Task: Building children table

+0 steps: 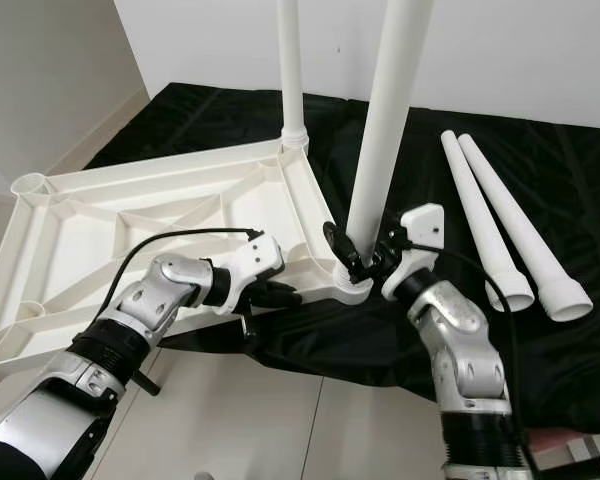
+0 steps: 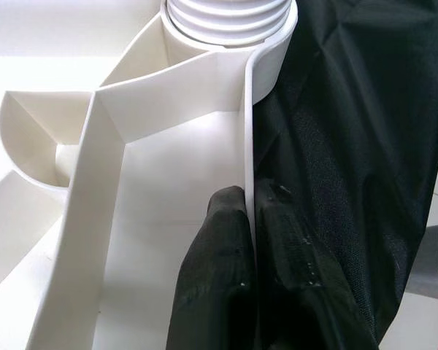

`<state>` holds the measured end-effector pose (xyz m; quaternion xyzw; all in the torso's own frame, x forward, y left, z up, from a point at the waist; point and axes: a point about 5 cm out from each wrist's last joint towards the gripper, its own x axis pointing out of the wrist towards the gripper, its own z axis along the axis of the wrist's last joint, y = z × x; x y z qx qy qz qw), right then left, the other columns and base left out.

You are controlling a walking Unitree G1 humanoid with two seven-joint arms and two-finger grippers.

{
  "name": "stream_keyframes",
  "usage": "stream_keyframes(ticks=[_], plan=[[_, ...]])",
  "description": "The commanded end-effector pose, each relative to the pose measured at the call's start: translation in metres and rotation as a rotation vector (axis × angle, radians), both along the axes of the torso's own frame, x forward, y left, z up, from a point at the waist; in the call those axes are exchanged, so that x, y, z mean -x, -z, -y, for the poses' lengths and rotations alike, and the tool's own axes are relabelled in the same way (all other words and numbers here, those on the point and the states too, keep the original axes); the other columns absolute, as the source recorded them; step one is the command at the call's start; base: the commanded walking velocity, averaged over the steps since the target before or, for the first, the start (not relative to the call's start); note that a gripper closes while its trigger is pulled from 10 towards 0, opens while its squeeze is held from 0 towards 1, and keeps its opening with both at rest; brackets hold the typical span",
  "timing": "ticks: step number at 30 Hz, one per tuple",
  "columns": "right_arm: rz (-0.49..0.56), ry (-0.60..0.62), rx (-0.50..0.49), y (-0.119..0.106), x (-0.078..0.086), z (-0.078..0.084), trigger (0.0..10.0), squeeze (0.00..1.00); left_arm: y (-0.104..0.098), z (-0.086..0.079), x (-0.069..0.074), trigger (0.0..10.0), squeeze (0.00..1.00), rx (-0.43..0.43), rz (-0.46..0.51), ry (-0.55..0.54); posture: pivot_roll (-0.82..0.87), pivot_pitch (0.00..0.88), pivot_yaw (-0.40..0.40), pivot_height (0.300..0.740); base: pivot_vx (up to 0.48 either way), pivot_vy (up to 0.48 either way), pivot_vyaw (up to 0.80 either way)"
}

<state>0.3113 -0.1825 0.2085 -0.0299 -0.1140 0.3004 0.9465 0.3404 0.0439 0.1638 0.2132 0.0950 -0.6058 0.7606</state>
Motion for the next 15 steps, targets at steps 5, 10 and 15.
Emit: stream_keyframes(ticks=[5, 10, 15], plan=[[-0.063, -0.117, 0.062, 0.007, -0.012, 0.006, 10.0, 0.0, -0.003, -0.002, -0.002, 10.0, 0.0, 0.012, 0.009, -0.014, -0.14, 0.121, 0.098, 0.74, 0.0, 0.0, 0.0], [-0.085, -0.199, 0.109, 0.007, -0.018, 0.007, 10.0, 0.0, -0.002, -0.002, -0.001, 10.0, 0.0, 0.01, 0.007, -0.013, -0.14, 0.117, 0.098, 0.74, 0.0, 0.0, 0.0], [-0.091, -0.248, 0.148, 0.007, -0.026, 0.007, 10.0, 0.0, -0.001, -0.002, 0.0, 10.0, 0.0, 0.007, 0.004, -0.007, -0.13, 0.113, 0.096, 0.74, 0.0, 0.0, 0.0]])
